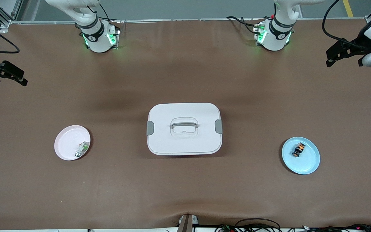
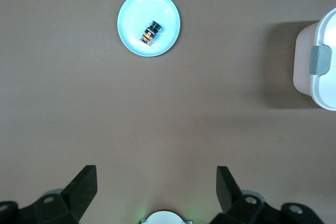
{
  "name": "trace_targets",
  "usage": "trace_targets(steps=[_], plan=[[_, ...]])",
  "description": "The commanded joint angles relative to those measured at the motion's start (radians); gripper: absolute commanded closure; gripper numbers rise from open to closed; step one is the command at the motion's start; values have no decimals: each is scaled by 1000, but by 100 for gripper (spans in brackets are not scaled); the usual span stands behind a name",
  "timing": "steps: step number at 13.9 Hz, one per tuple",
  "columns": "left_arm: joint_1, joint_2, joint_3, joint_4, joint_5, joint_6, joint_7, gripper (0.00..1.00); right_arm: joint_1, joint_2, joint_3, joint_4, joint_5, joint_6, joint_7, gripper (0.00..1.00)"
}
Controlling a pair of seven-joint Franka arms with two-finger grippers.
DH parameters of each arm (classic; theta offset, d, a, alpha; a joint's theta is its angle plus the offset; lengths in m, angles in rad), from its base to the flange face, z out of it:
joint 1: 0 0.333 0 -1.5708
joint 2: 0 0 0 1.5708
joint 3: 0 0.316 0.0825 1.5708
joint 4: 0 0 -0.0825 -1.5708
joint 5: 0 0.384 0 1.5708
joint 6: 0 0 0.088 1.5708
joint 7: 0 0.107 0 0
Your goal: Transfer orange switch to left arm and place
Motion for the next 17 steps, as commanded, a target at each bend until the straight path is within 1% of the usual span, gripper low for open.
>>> trace_targets(steps=[1, 6, 12, 17], plan=[[0, 31, 5, 48, -18, -34, 7, 0, -11, 16, 2, 31, -2, -15, -11, 0], [6, 33, 7, 52, -57, -31, 16, 0, -11, 16, 2, 32, -2, -14, -11, 0], [3, 33, 7, 54, -32, -31, 2, 0, -11, 16, 2, 32, -2, -14, -10, 0], [4, 33, 7, 49, -34, -31, -16, 0, -11, 16, 2, 32, -2, -14, -10, 0]])
